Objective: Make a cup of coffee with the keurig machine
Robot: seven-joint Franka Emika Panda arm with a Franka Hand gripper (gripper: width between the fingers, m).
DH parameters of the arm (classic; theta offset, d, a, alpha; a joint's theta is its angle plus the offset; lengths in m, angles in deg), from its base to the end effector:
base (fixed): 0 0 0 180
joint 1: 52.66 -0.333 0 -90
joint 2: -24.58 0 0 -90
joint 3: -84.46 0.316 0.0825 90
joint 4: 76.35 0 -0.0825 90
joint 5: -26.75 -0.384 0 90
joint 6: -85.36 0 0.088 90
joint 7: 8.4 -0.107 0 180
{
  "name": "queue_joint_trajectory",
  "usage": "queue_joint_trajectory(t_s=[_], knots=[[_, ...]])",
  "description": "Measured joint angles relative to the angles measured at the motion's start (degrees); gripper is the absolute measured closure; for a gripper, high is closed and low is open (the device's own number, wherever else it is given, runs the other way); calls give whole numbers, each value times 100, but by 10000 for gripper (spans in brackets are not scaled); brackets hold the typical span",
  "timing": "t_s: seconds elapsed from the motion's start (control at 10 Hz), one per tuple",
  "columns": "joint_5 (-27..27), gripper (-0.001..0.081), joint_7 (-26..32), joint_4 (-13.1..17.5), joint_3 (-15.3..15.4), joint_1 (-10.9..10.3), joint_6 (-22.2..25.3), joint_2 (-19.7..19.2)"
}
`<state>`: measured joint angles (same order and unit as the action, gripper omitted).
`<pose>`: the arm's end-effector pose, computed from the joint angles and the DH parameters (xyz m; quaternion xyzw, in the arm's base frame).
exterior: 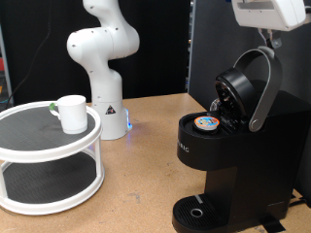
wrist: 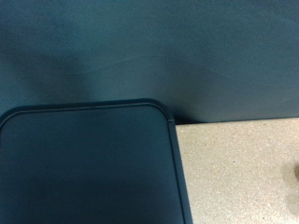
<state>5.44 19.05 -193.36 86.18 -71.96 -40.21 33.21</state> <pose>0.5001 0.2069 0.5410 -0.9208 -0.3227 -0.1559 0.1541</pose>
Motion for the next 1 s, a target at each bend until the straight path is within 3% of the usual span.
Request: queue_joint_trajectory(t_s=[0.4,1.0], knots=[[-6,804,91,-23,-4,7,14,-9],[-28,804,579,-32,-264,63,336,74]])
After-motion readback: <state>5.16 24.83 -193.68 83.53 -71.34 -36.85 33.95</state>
